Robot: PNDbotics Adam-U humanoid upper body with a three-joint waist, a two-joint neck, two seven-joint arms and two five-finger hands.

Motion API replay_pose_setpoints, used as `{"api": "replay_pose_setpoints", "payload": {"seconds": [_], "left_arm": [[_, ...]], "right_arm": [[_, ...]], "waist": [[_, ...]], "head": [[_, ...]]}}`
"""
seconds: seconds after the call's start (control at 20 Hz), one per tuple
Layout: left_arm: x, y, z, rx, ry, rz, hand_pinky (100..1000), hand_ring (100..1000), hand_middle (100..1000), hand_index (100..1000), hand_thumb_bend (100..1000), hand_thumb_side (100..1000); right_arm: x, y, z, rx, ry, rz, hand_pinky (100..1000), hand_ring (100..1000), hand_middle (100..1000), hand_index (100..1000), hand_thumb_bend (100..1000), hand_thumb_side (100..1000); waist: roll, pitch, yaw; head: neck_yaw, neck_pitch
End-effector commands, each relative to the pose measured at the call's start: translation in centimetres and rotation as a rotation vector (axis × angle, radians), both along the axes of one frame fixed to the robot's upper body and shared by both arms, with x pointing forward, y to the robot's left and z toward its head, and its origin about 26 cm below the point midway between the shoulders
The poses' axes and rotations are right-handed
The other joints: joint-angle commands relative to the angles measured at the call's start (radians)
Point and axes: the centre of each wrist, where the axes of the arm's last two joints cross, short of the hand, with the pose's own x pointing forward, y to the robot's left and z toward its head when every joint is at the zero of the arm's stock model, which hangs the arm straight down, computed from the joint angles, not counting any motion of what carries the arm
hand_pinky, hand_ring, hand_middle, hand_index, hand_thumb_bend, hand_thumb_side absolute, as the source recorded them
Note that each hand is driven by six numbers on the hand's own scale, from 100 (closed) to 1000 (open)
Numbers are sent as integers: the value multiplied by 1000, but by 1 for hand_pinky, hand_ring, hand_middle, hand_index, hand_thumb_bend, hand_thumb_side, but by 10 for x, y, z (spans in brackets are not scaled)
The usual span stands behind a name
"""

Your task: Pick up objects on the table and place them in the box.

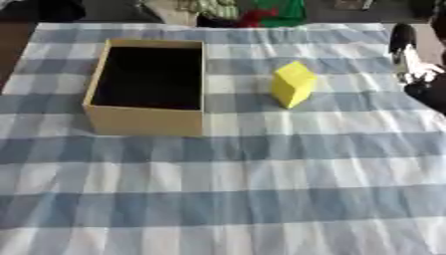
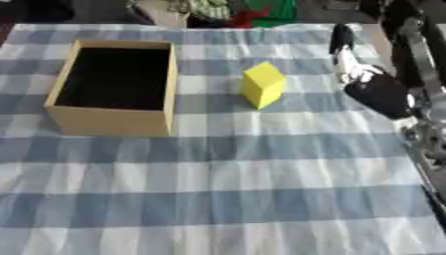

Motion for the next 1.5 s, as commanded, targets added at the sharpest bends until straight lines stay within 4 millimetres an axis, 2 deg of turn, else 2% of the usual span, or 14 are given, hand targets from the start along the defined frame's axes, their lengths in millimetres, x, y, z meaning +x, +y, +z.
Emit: {"api": "replay_pose_setpoints", "payload": {"seconds": [0.05, 0.35, 0.6, 0.8, 1.0, 1.25, 1.5], "left_arm": [[-3, 1, 7, 22, -23, -6, 908, 588, 609, 761, 219, 427], [-3, 0, 7, 28, -16, -18, 907, 589, 609, 760, 217, 426], [-3, -1, 6, 33, -7, -29, 908, 589, 609, 761, 214, 427], [-3, -1, 5, 37, -3, -31, 908, 590, 609, 761, 213, 427], [-3, -1, 5, 41, 1, -35, 908, 590, 609, 761, 212, 427], [-3, -1, 5, 47, 5, -38, 908, 591, 610, 761, 210, 430], [-3, -1, 5, 53, 12, -44, 909, 591, 610, 761, 209, 431]], "right_arm": [[-5, -2, 30, -107, -3, -48, 916, 922, 796, 938, 100, 480], [-8, 4, 76, -274, 31, -127, 902, 925, 818, 941, 100, 462], [13, 0, 98, -469, 102, -223, 893, 934, 852, 958, 100, 514], [37, -9, 106, -580, 186, -297, 882, 928, 852, 953, 100, 574], [54, -12, 109, -601, 239, -389, 874, 921, 836, 936, 100, 621], [60, -4, 108, -609, 306, -456, 866, 923, 844, 934, 100, 586], [66, 1, 108, -736, 326, -418, 870, 936, 865, 952, 100, 597]], "waist": [[1, -24, 4], [2, -29, 11], [1, -35, 18], [-1, -40, 21], [-4, -45, 21], [-13, -49, 20], [-18, -52, 18]], "head": [[5, 7], [7, 14], [2, 20], [3, 25], [6, 28], [11, 28], [17, 28]]}}
